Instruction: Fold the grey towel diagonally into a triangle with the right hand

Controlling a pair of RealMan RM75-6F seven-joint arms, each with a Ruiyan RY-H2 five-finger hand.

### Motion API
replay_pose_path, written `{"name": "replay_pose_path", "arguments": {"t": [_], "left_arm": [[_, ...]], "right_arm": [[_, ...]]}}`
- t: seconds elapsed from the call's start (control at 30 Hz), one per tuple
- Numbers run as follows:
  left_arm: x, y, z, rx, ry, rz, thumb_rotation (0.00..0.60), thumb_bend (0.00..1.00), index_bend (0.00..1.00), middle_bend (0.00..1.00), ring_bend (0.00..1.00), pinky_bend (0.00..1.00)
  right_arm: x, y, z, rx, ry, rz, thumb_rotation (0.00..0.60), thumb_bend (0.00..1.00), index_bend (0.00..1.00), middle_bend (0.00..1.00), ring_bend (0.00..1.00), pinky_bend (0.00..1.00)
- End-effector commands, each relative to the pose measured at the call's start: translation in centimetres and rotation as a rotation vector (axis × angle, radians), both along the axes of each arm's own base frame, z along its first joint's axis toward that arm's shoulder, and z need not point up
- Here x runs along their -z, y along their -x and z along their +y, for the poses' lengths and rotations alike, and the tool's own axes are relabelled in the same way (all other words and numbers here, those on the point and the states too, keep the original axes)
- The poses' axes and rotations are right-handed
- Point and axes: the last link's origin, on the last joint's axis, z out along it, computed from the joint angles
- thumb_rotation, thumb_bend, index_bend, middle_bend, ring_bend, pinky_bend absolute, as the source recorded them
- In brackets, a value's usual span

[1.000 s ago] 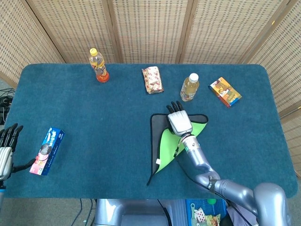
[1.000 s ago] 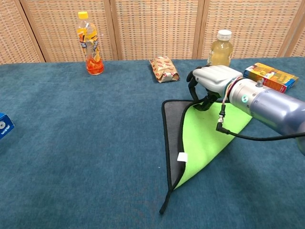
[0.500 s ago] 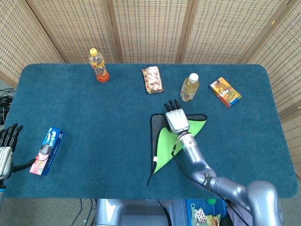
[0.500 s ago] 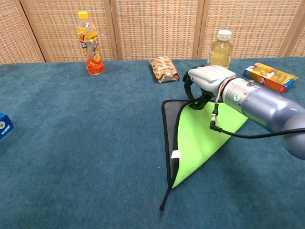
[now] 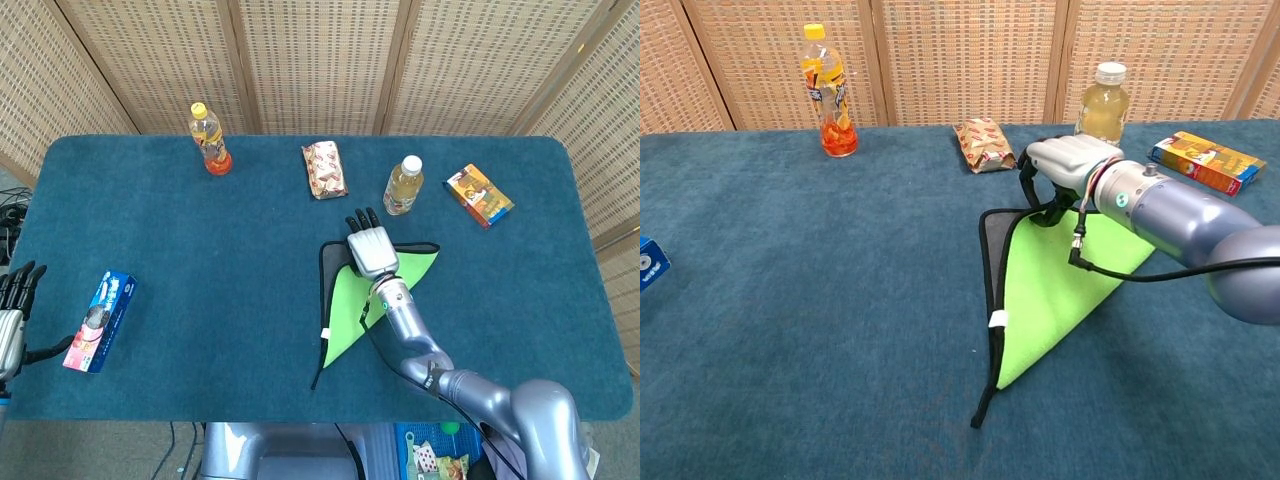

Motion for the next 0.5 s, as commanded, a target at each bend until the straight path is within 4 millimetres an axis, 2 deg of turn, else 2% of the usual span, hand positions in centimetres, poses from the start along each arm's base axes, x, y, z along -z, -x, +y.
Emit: {"name": "replay_pose_path", "arguments": {"t": [0.03,0.5], "left_arm": [[0.02,0.03,0.05,-0.001,0.002,0.0,0.6,0.15,0.0,0.0,0.0,0.0],[0.01,0.09,0.09,-0.003,0.002,-0.001,0.6,0.15,0.0,0.0,0.0,0.0]], "right_arm": [[0.12,-0.17,-0.2,-0.001,0.0,0.0,0.6,0.48,0.67,0.18,0.0,0.0],[0.52,-0.2,-0.61,0.001,-0.003,0.004,0.6,0.48,0.67,0.18,0.0,0.0]]}}
